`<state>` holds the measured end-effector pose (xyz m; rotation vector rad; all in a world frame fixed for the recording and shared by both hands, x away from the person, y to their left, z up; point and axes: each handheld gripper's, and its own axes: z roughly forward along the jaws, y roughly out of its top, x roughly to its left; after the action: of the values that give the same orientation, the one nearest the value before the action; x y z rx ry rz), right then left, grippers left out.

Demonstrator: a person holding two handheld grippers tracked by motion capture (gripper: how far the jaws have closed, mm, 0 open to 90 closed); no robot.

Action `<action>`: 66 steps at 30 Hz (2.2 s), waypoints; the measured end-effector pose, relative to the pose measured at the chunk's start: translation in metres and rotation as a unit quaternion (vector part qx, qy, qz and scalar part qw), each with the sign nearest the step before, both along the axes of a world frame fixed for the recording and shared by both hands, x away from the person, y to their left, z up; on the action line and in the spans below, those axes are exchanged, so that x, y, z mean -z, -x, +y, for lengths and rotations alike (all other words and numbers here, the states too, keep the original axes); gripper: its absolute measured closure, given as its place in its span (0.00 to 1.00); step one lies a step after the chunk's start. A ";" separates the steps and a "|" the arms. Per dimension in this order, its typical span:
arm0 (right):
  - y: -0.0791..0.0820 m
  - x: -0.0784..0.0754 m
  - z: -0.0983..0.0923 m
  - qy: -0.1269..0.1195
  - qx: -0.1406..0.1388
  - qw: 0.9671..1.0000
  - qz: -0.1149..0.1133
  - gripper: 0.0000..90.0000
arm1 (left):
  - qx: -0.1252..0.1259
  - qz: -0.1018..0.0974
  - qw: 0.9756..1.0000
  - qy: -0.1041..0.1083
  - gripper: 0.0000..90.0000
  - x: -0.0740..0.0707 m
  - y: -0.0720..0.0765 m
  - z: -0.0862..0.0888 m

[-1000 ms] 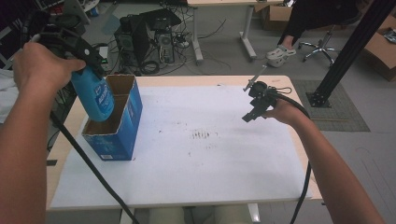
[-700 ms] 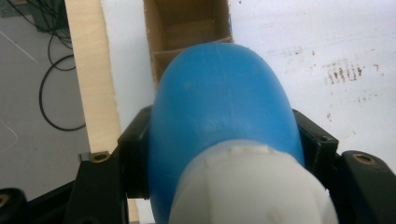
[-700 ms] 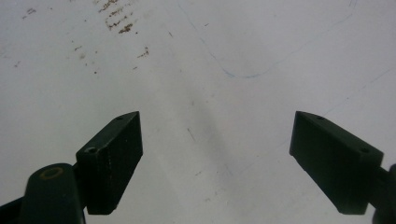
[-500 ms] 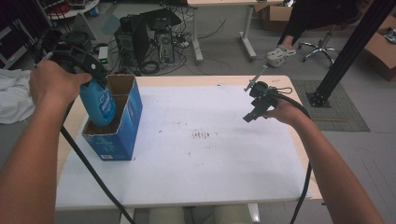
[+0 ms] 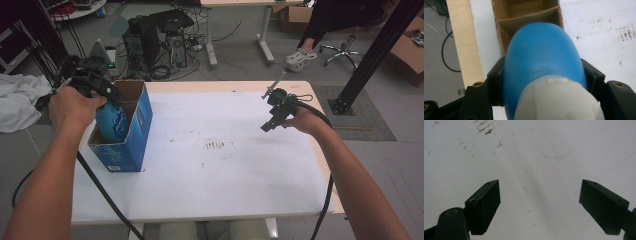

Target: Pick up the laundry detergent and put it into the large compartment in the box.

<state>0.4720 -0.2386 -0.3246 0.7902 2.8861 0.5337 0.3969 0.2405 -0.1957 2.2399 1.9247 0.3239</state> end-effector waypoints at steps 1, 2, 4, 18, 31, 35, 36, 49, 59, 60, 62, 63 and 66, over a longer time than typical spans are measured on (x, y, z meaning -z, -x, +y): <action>0.000 0.001 0.000 0.000 0.000 1.000 0.001 0.19 | 0.001 0.001 1.000 -0.001 0.42 0.003 -0.001 0.000; 0.000 0.002 -0.001 0.001 0.000 1.000 0.001 0.19 | 0.004 0.000 1.000 -0.003 0.42 0.007 -0.001 0.000; 0.000 0.002 -0.001 0.000 0.001 1.000 0.002 0.19 | 0.004 0.004 1.000 -0.006 0.42 0.014 -0.002 -0.001; -0.001 0.003 -0.002 0.000 0.003 1.000 0.003 0.19 | 0.015 0.021 1.000 -0.003 0.42 0.053 -0.006 -0.008; 0.000 0.005 -0.007 -0.002 0.008 1.000 0.006 0.19 | 0.008 0.026 1.000 -0.004 0.42 0.068 -0.006 -0.002; 0.000 0.006 -0.006 -0.001 0.007 1.000 0.007 0.19 | 0.007 0.029 1.000 -0.002 0.42 0.073 -0.006 0.000; 0.000 0.007 -0.006 -0.002 0.006 1.000 0.006 0.19 | 0.006 0.031 0.999 -0.003 0.42 0.074 -0.006 0.001; 0.000 0.007 -0.011 -0.001 0.012 1.000 0.008 0.19 | 0.003 0.041 0.999 0.008 0.42 0.089 -0.008 0.007; 0.000 0.008 -0.009 -0.002 0.010 1.000 0.009 0.19 | -0.007 0.042 0.999 0.011 0.41 0.090 -0.009 0.009; 0.001 0.008 -0.008 -0.001 0.008 1.000 0.008 0.19 | -0.011 0.040 0.999 0.012 0.41 0.090 -0.008 0.010; 0.001 0.008 -0.008 0.000 0.008 1.000 0.008 0.19 | -0.012 0.038 0.999 0.015 0.41 0.089 -0.008 0.012; 0.001 0.009 -0.008 -0.001 0.007 1.000 0.008 0.19 | -0.012 0.038 0.999 0.015 0.41 0.089 -0.008 0.012; 0.000 0.009 -0.007 0.000 0.008 1.000 0.009 0.19 | -0.013 0.037 0.999 0.021 0.41 0.087 -0.006 0.014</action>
<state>0.4717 -0.2456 -0.3335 0.8211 2.8943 0.5271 0.4030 0.2543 -0.2830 2.2324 1.9790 0.2054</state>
